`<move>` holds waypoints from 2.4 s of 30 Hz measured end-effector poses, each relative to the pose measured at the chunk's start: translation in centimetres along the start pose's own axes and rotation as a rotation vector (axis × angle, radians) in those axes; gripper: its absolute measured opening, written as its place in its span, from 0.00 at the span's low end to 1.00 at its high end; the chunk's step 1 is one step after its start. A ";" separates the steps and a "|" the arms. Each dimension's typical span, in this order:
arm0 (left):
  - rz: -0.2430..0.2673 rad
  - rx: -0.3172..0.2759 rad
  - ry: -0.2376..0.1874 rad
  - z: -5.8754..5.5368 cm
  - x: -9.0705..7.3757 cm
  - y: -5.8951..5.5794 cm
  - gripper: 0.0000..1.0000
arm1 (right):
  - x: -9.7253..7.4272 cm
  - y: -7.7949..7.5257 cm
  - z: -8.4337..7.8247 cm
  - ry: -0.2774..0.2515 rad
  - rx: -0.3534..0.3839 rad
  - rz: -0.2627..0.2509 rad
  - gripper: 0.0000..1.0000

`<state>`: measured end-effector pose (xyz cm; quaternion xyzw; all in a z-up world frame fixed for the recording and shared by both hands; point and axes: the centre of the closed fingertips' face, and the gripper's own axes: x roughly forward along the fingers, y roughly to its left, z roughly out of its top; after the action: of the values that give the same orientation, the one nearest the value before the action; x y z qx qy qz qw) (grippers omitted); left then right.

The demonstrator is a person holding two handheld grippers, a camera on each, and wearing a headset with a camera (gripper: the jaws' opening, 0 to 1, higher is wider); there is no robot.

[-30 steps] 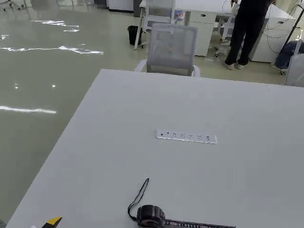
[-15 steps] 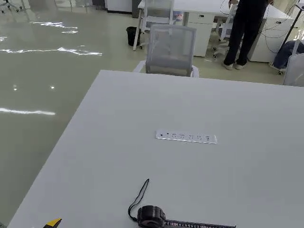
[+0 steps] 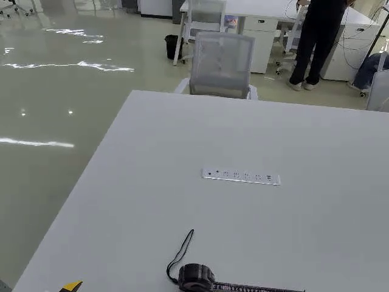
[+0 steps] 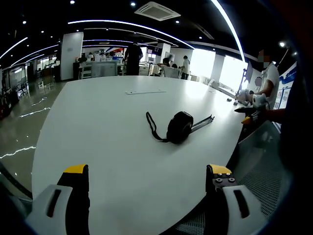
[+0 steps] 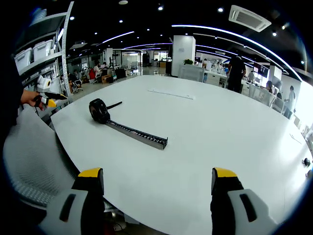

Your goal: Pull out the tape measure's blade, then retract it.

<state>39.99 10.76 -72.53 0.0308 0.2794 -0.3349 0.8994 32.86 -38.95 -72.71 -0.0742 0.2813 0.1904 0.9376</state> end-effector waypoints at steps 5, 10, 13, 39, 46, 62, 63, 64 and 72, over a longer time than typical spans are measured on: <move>0.001 0.014 0.001 1.0 0.3 -0.2 0.99 | 0.1 -0.4 0.1 0.005 -0.001 -0.011 0.93; 0.044 -0.061 -0.001 1.8 1.6 -0.9 0.98 | 0.6 -0.7 0.4 0.008 -0.015 -0.013 0.92; 0.007 -0.105 0.031 2.1 2.9 -2.9 0.99 | 0.9 -0.4 0.3 0.023 -0.039 0.005 0.91; 0.055 -0.017 0.012 6.6 9.2 -9.4 0.99 | 3.5 0.3 0.9 0.061 -0.184 0.107 0.82; 0.079 0.024 -0.029 7.8 10.1 -11.1 0.99 | 4.3 0.0 1.2 0.083 -0.228 0.129 0.80; 0.121 -0.087 -0.034 9.1 13.5 -10.9 0.99 | 7.1 -1.0 2.3 0.142 -0.348 0.196 0.73; 0.126 -0.095 -0.031 8.9 13.7 -10.8 0.99 | 7.2 -0.9 2.5 0.149 -0.360 0.203 0.72; 0.127 -0.100 -0.029 8.8 13.8 -10.8 0.99 | 7.5 -0.9 2.5 0.152 -0.370 0.211 0.71; 0.132 -0.106 -0.001 8.3 14.9 -11.3 0.99 | 9.3 -0.8 2.7 0.200 -0.457 0.274 0.60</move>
<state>46.18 -8.71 -71.86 0.0014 0.2937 -0.2594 0.9200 41.69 -36.04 -75.62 -0.2631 0.3295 0.3657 0.8297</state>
